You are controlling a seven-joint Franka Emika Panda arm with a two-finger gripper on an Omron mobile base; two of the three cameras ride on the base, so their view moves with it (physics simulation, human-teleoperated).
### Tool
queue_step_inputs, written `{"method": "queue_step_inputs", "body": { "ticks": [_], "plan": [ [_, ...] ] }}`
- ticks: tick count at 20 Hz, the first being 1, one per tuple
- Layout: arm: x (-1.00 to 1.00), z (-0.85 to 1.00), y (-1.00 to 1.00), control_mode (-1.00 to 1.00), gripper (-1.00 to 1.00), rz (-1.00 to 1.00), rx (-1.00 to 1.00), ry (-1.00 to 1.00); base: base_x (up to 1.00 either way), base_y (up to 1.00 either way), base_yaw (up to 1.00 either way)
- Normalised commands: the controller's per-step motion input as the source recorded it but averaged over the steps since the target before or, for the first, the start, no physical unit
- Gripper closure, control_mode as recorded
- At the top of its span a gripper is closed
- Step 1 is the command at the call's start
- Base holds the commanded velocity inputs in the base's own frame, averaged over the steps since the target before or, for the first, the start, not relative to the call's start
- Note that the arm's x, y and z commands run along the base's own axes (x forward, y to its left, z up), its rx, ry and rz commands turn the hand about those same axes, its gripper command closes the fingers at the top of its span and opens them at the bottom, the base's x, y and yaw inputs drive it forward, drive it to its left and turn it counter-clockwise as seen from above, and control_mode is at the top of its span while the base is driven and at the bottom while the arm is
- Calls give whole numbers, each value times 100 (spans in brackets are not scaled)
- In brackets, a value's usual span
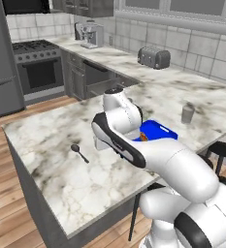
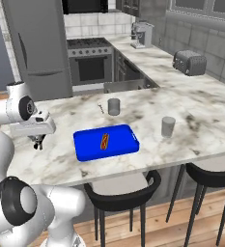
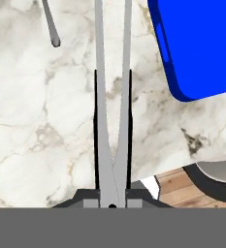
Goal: Take the tongs from the drawer on the left and place them on the dining counter next to the tray containing the hot dog.
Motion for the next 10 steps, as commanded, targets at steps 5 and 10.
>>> {"method": "queue_step_inputs", "body": {
  "ticks": [5, 10],
  "plan": [
    [0, -5, -8, -100, 100, 2, 2, 0, 0, 0, 0],
    [0, -21, -41, -100, 100, 0, 13, -4, 0, 0, 0]
  ]
}}
